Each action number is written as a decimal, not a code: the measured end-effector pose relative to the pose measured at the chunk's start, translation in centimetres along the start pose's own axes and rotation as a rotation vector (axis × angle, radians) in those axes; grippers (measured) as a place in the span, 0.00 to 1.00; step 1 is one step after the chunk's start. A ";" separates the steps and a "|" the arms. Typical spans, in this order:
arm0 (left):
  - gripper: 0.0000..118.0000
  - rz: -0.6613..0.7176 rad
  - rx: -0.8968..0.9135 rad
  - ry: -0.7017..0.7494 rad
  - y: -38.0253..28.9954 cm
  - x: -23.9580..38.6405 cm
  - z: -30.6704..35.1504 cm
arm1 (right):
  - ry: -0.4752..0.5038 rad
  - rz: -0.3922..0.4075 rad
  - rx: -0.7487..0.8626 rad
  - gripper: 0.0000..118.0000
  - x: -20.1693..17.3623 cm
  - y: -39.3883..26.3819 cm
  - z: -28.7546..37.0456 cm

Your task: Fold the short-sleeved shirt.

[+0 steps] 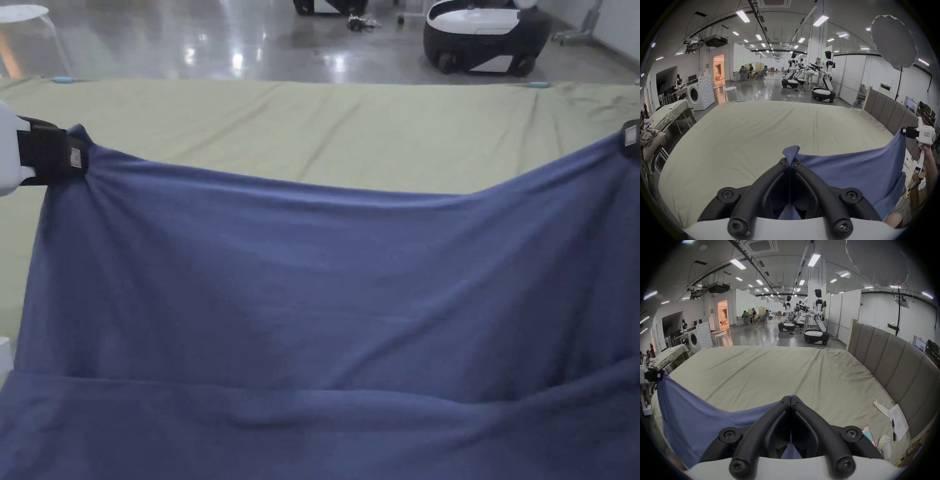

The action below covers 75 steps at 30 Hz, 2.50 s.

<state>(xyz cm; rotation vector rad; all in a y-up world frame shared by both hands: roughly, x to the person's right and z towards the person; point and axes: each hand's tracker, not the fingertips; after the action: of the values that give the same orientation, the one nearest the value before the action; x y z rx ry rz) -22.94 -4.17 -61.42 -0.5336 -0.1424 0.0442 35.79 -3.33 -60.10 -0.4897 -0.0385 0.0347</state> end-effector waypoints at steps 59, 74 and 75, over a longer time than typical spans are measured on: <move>0.00 0.532 -0.204 -0.618 -22.6 -16.3 13.9 | 0.179 0.174 -0.085 0.07 -15.2 -17.2 21.1; 0.99 0.727 -0.407 -0.908 -23.4 -15.7 -0.8 | 0.211 0.131 -0.113 0.07 -16.9 -15.6 20.7; 0.99 0.728 -0.408 -0.911 -23.4 -15.0 -1.3 | 0.215 0.122 -0.115 0.07 -16.9 -15.7 20.6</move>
<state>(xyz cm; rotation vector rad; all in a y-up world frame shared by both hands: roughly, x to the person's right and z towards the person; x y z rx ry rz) -37.48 -26.09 -52.45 -0.9224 -0.8526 0.9934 18.37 -8.21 -35.09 -0.6083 0.2010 0.0995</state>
